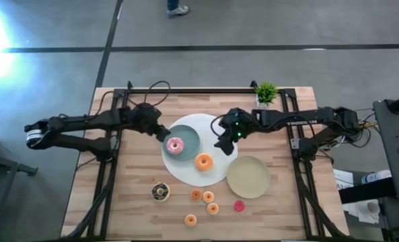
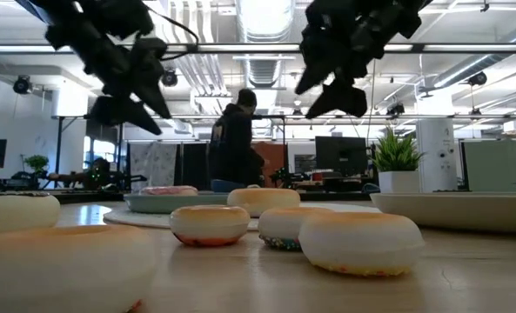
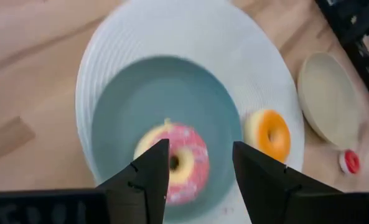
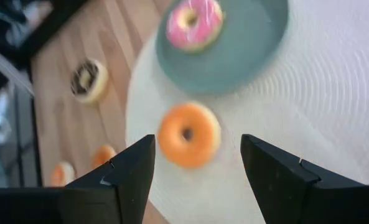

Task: Pick & Place donuts
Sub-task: Put the big purple donut on the blue plate

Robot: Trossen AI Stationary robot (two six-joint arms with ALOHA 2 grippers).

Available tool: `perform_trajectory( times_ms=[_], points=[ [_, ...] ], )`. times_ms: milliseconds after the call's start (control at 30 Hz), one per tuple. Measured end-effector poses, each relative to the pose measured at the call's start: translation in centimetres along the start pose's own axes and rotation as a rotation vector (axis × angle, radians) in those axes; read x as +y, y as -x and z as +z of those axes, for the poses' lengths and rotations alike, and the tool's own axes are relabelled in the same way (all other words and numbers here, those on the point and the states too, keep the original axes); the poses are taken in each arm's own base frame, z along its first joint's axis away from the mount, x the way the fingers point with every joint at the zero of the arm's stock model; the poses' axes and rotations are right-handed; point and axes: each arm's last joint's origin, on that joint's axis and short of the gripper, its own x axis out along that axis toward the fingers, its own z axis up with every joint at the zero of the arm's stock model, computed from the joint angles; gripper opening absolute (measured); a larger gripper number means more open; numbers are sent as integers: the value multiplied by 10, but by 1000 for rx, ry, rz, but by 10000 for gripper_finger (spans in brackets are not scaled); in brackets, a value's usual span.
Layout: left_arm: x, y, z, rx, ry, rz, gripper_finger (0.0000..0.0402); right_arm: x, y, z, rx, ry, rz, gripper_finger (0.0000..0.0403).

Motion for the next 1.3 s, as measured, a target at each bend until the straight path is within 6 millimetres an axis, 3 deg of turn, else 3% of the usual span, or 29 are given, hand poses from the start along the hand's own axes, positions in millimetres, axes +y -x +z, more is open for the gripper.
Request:
perform_trajectory(
  times_ms=[233,467,733,1000,1167,1300],
  points=[
    [-9,14,-24,48,-26,-92,149,19,-14,-24,90,195,-15,228],
    [-20,19,-37,95,-26,-144,149,21,-52,-31,220,215,-1,228],
    [-34,23,-60,166,-117,-157,149,72,-71,-65,420,642,-16,219],
    [-43,24,-75,161,-186,-147,149,100,-70,-98,496,815,12,219],
    [-45,24,-78,162,-220,-148,149,113,-66,-119,514,782,-23,219],
    [-45,24,-78,154,-229,-145,149,110,-67,-107,387,627,-192,219]
  ],
)
